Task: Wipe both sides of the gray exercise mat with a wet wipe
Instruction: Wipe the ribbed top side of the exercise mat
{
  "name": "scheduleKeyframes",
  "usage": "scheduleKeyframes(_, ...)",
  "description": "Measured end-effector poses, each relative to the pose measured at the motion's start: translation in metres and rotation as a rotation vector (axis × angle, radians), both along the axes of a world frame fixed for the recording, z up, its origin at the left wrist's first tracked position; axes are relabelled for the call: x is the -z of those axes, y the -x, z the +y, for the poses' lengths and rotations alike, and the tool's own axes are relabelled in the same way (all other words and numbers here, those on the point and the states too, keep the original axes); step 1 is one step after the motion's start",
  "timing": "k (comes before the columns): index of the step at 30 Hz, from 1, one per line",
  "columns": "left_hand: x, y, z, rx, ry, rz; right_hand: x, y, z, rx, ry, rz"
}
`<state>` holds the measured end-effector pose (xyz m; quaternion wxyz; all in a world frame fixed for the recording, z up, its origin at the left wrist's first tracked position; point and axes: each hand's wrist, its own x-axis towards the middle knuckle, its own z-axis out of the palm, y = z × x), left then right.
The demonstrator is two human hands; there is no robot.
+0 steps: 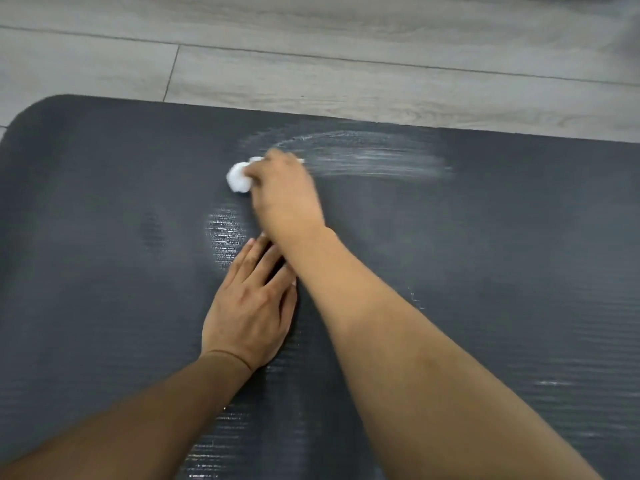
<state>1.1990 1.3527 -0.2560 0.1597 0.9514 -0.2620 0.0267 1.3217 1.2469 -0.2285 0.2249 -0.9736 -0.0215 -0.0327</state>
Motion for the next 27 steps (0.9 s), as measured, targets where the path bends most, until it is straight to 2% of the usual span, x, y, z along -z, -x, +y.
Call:
scheduleKeyframes(2,0.001,0.0,0.002,0.001,0.003,0.011,-0.002,0.007,0.013,-0.153,0.034,0.005)
scheduleKeyframes(3,0.0,0.001,0.001,0.002,0.0,0.014,0.001,0.012,0.0,-0.157,0.043,-0.044)
scheduleKeyframes(6,-0.002,0.002,0.0,0.001,-0.022,-0.011,0.009,0.044,-0.079,0.114,-0.004,-0.242)
scheduleKeyframes(9,-0.001,0.003,0.0,-0.011,-0.011,-0.018,0.014,0.086,-0.143,0.372,-0.014,-0.27)
scheduleKeyframes(14,-0.002,0.004,0.002,-0.015,0.018,-0.004,0.03,0.094,-0.139,0.438,-0.065,-0.321)
scheduleKeyframes(17,-0.014,0.007,0.013,0.042,0.051,0.082,0.024,0.1,-0.141,0.431,-0.06,-0.323)
scheduleKeyframes(21,-0.018,0.014,0.087,-0.116,-0.044,0.065,0.022,0.095,-0.135,0.456,-0.02,-0.298)
scheduleKeyframes(23,-0.018,0.021,0.117,-0.125,-0.114,0.055,0.022,0.093,-0.139,0.439,-0.007,-0.331)
scheduleKeyframes(27,-0.008,0.021,0.12,-0.104,-0.096,0.055,0.024,0.094,-0.139,0.448,0.046,-0.342)
